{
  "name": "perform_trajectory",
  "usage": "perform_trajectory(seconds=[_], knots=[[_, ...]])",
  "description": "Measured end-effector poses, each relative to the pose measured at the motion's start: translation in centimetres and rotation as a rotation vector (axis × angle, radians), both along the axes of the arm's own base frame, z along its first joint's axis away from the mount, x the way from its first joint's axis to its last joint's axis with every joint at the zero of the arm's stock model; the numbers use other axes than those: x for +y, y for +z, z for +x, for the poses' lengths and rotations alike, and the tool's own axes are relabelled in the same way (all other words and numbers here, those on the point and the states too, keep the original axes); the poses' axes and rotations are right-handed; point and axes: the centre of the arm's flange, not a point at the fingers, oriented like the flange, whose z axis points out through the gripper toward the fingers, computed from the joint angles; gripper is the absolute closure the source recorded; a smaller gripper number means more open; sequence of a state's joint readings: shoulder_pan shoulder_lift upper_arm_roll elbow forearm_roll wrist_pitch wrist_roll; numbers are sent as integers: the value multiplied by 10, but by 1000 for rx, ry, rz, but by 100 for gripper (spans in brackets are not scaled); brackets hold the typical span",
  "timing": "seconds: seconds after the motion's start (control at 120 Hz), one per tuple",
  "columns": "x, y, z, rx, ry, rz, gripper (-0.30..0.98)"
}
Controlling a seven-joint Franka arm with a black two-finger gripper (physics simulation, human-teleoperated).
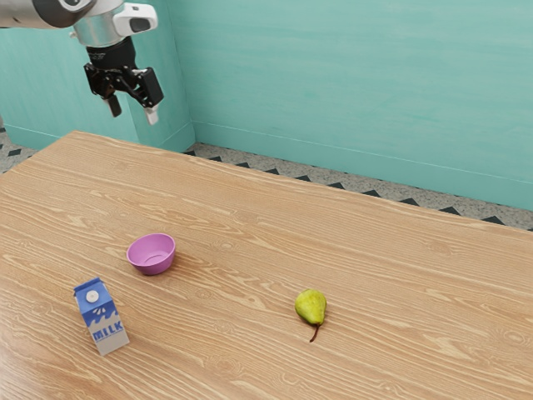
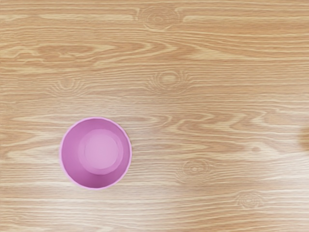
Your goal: Place the pear in the bowl.
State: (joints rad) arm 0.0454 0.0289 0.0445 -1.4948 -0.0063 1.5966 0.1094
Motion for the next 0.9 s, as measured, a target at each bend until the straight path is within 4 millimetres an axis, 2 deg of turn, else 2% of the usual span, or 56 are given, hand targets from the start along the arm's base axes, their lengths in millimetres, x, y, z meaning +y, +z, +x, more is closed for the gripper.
perform_trajectory(seconds=[0.133, 0.233, 0.392, 0.467, 0.533, 0.667, 0.775, 0.783, 0.825, 0.9], knots=[[4, -3, 1, 6, 6, 1, 0], [-4, -14, 18, 16, 7, -2, 0], [-57, -64, 59, 68, -23, -5, 0], [-69, -92, 74, 85, 1, -7, 0], [-79, -109, 78, 103, 43, -4, 0], [-114, -129, 68, 160, 143, 9, 0], [-131, -162, 28, 212, 244, 16, 0], [-130, -144, 26, 183, 239, 8, 0], [-129, -173, 12, 219, 300, 6, 0], [-150, -202, -11, 252, 384, -7, 0]])
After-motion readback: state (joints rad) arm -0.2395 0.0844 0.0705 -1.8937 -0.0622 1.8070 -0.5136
